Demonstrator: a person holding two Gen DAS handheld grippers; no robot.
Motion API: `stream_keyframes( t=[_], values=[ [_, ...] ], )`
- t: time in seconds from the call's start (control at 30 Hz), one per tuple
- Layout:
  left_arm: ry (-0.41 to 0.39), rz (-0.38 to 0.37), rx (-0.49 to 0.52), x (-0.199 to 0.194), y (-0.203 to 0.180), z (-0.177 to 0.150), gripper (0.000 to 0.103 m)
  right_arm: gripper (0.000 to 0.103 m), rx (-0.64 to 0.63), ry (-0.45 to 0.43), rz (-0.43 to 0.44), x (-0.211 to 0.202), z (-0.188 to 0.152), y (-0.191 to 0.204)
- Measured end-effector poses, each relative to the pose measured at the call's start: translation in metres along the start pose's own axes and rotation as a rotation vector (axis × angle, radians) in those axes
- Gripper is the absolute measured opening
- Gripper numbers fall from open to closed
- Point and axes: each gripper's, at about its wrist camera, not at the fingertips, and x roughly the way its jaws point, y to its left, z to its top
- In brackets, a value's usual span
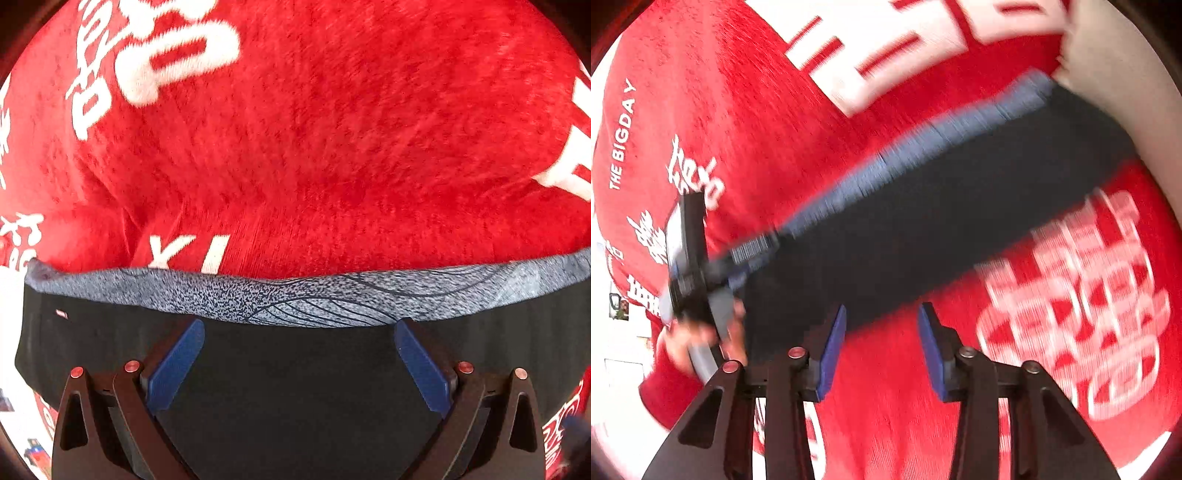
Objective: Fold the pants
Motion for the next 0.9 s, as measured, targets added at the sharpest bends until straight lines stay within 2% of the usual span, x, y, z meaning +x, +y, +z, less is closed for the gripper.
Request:
stream_keyframes(
  t=[0.13, 0.2, 0.27, 0.33, 0.4, 0.47, 0.57, 0.63, 0.67, 0.8, 0.9],
  values=[
    [0.036, -0.013, -0.041, 0.020, 0.009, -0.001, 0.103, 0.040, -0.107, 0.001, -0.014, 0.050, 0.045, 0.028],
    [0.015, -0.038, -0.065, 0.024, 0.015, -0.002, 0.103, 0.040, -0.102, 0.021, -0.034, 0.070, 0.055, 0.028],
    [-0.008, -0.029, -0.035, 0.024, 0.014, -0.004, 0.103, 0.040, -0.077, 0.033, -0.095, 0.088, 0.066, 0.016],
    [-0.033, -0.039, -0.022, 0.024, 0.014, -0.008, 0.103, 0.036, -0.044, -0.017, -0.156, 0.087, 0.075, -0.001],
    [-0.044, -0.050, -0.021, 0.022, 0.012, -0.012, 0.103, 0.036, 0.018, -0.063, -0.199, 0.077, 0.082, -0.021],
    [-0.052, -0.052, -0.018, 0.024, 0.015, -0.014, 0.103, 0.038, 0.115, -0.071, -0.146, 0.062, 0.085, -0.040],
    [-0.055, -0.054, -0.019, 0.032, 0.024, -0.018, 0.103, 0.042, 0.179, -0.062, -0.066, 0.038, 0.072, -0.055],
    [-0.069, -0.057, -0.020, 0.032, 0.027, -0.022, 0.103, 0.053, 0.205, -0.056, -0.012, 0.020, 0.052, -0.062],
    [-0.082, -0.059, -0.021, 0.028, 0.025, -0.024, 0.103, 0.055, 0.221, -0.056, 0.004, 0.012, 0.041, -0.065],
    [-0.135, -0.057, -0.022, 0.023, 0.025, -0.037, 0.103, 0.057, 0.299, -0.040, 0.064, -0.009, 0.001, -0.083],
    [-0.131, -0.051, -0.023, 0.023, 0.026, -0.041, 0.103, 0.058, 0.352, -0.035, 0.073, -0.020, -0.029, -0.100]
  ],
)
